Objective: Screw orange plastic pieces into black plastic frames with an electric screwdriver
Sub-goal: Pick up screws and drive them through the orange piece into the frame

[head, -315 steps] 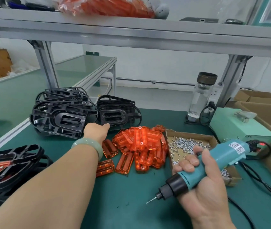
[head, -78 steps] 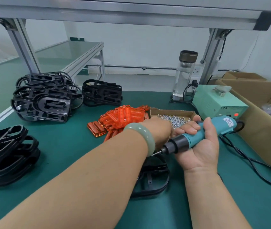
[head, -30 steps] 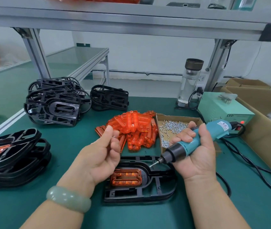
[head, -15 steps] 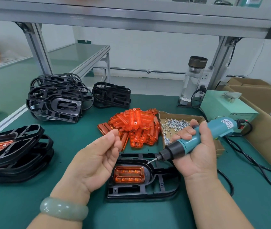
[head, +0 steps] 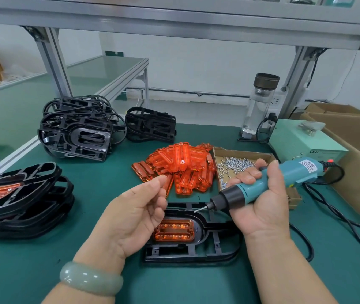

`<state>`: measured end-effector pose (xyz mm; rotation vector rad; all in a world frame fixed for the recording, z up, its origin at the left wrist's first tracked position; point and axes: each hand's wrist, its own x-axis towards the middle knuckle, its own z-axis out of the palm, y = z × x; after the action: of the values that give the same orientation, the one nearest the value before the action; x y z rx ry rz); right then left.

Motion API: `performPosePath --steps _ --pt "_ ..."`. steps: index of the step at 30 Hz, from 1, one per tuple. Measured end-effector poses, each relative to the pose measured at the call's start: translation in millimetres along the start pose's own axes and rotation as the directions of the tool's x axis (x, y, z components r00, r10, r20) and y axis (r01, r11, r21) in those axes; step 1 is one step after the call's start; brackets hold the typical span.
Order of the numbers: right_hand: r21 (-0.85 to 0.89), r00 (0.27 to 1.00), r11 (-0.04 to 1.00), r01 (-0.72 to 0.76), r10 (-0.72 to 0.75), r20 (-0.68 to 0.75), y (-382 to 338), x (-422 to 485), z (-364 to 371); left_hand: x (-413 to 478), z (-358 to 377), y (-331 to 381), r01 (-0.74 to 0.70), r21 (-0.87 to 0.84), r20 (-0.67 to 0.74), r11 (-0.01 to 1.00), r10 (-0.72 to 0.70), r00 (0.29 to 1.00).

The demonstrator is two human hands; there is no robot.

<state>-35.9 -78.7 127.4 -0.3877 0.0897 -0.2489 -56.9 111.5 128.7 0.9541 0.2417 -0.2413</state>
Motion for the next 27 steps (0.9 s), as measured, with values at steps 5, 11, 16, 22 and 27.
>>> performPosePath --steps 5,11,16,22,27 --pt "0.01 0.999 1.0 0.018 -0.017 -0.031 1 0 1 -1 2 -3 -0.041 -0.008 0.029 0.999 0.041 0.999" --pt "-0.002 0.998 1.0 0.027 -0.027 -0.053 4 -2 2 1 2 -5 -0.082 0.118 -0.017 0.99 0.085 0.996" --pt "0.002 0.998 1.0 0.027 -0.027 -0.064 3 -1 1 0 3 -9 -0.012 0.106 0.054 0.994 0.007 0.998" --pt "0.031 0.995 0.999 0.027 -0.024 -0.093 2 -1 3 -2 7 -11 -0.031 0.094 0.047 0.995 0.027 0.999" --pt "0.067 0.993 0.998 0.02 -0.012 -0.117 2 -1 3 -2 9 -12 -0.038 0.161 -0.007 0.986 0.039 0.999"
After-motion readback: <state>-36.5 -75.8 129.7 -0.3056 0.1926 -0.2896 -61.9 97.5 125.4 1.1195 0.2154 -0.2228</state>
